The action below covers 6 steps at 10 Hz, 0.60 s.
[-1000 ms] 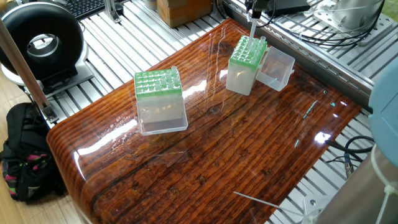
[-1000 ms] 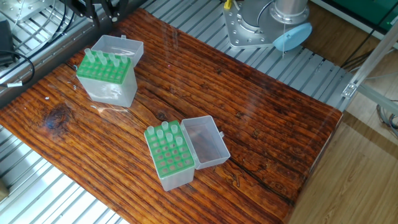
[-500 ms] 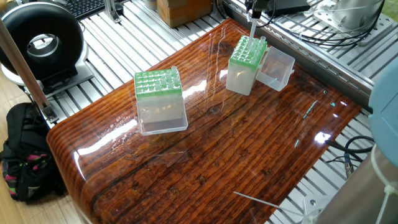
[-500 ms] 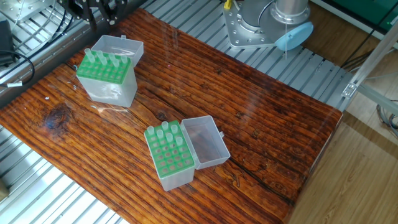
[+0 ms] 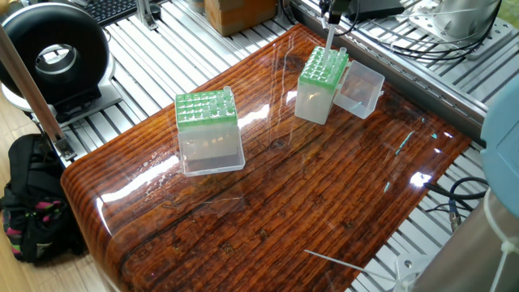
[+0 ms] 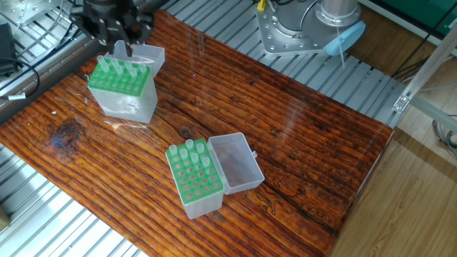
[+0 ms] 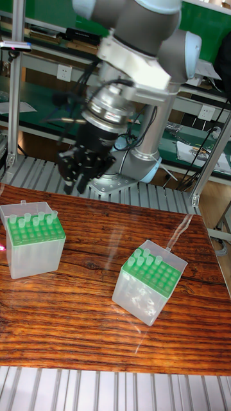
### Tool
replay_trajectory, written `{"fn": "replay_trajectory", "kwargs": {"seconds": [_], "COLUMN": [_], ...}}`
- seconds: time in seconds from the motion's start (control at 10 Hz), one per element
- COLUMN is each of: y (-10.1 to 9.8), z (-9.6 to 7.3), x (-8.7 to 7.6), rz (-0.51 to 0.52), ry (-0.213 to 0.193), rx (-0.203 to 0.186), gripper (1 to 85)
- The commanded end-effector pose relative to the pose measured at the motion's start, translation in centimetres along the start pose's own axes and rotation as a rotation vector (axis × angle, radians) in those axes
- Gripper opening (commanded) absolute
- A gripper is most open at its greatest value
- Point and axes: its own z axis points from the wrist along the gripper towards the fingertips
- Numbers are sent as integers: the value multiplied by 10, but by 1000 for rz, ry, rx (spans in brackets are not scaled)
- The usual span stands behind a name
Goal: Transfer all large pipette tips from one holder to another
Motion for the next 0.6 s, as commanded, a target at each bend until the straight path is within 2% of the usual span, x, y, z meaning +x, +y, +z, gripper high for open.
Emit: {"fn": "replay_trajectory", "kwargs": {"seconds": [0.0, 0.1, 0.4, 0.5], "y": [32, 46, 71, 74], "z": [0, -1, -7, -9], "x": [-19, -19, -26, -27], "rz": [29, 51, 115, 141], "ry": [-30, -30, -40, -32], "rx": [-31, -75, -163, -160], "gripper": [340, 340, 330, 313]}}
